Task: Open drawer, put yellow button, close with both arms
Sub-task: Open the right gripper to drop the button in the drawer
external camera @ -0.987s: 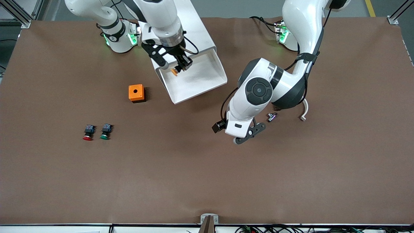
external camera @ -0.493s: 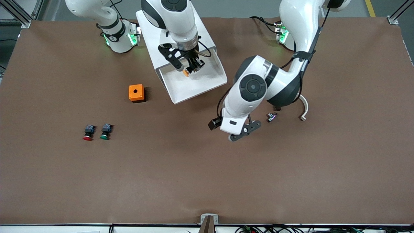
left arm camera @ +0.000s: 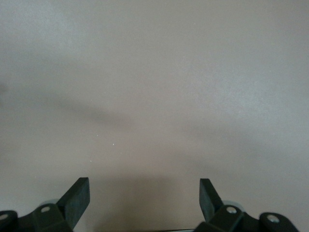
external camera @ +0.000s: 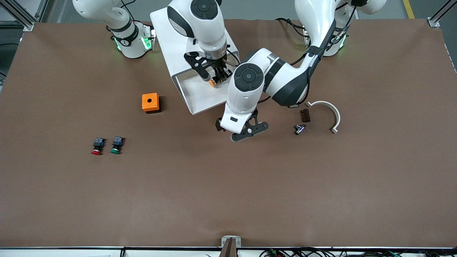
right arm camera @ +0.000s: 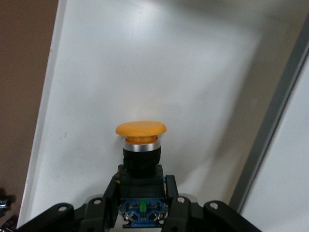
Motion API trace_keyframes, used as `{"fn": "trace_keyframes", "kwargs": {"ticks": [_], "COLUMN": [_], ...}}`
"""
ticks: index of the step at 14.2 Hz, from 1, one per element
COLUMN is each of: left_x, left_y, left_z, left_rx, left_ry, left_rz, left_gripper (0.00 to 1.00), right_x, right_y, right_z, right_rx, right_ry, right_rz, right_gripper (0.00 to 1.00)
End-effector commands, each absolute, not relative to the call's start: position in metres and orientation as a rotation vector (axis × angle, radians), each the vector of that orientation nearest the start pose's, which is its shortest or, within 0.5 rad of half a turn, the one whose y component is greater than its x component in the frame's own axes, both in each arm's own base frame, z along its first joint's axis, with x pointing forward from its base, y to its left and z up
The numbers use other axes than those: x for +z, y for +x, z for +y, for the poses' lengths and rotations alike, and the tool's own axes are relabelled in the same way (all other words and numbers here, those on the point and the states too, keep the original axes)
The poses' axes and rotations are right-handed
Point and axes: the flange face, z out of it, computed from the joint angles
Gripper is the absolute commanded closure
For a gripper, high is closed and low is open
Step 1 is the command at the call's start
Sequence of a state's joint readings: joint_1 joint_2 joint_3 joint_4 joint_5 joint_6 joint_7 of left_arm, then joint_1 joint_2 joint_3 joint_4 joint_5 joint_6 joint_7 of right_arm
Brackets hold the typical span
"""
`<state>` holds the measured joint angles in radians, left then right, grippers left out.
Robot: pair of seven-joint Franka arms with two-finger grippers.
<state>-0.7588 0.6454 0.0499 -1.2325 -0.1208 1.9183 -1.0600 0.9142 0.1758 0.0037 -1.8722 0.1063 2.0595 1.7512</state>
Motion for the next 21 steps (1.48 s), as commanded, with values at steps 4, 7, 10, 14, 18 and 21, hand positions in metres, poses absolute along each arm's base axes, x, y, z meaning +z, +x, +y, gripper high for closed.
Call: {"fn": "trace_keyframes", "kwargs": {"ticks": [4,7,10,14,18,21], "left_x": [0.396,0.389,0.383,0.375,0.373,0.370], "left_y": [0.531,0.519,0.508,0.490,0.475,0.459], "left_z": [-0.512,-0.524,-0.534,-0.541,-0.548,-0.557], "left_rx": [-0.006,-0.006,0.000,0.031,0.085,0.144], "left_ry": [-3.151,-3.144,-3.138,-3.117,-3.097,-3.080], "left_rz": [-0.515,-0.470,-0.431,-0.391,-0.362,-0.318], "left_gripper": [0.00,0.00,0.00,0.00,0.00,0.00], "right_x": [0.421,0.424,0.444,0.483,0.510,0.528], "right_y": [0.371,0.373,0.377,0.380,0.387,0.411], "right_z": [0.502,0.504,0.503,0.493,0.466,0.441], "right_rx": [0.106,0.108,0.098,0.121,0.122,0.129], "right_ry": [-2.783,-2.786,-2.883,-3.120,-3.312,-3.303], "right_rz": [1.370,1.358,1.168,0.750,0.288,0.153], "right_gripper": [1.00,0.00,0.00,0.00,0.00,0.00]}}
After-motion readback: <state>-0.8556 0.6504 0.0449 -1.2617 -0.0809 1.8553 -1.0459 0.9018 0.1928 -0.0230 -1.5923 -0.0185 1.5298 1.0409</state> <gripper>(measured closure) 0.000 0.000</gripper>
